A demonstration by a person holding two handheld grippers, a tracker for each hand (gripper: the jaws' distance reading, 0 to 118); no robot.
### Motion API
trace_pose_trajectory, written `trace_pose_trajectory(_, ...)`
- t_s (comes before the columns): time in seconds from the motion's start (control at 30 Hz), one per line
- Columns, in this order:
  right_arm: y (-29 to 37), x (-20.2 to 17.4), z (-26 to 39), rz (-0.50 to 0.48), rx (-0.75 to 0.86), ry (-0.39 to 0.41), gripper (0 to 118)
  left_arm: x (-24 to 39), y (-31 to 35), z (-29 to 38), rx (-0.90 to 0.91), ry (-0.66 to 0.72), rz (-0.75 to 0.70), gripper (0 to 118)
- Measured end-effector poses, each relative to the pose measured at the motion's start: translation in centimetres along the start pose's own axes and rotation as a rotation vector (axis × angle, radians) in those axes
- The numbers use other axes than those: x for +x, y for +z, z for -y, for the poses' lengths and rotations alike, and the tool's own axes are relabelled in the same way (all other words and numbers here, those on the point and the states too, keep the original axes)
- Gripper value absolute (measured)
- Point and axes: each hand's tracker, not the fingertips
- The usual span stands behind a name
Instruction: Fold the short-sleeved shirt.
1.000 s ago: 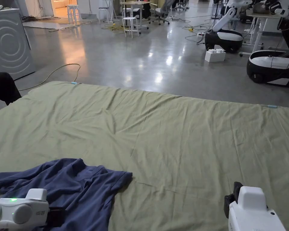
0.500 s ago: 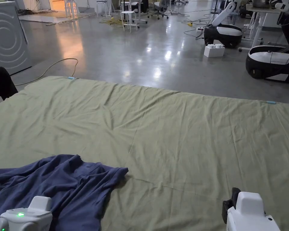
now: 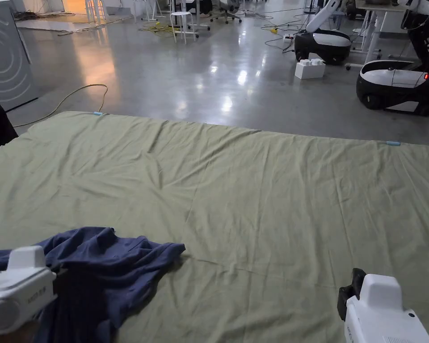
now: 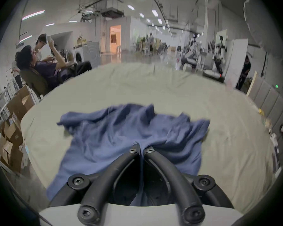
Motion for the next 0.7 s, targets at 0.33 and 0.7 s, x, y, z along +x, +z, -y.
trace_pose_trajectory(0.33,1.6,0.9,-2.6,0.005,0.078,-0.026,0,8.3,7.2,-11.9,0.313,-0.062,0.193,3)
trace_pose_trajectory(0.7,3.8,3.0,-5.3,0.028,0.167,-0.044,0,21.2,11.2,-15.4,0.398,-0.169,0.466,3)
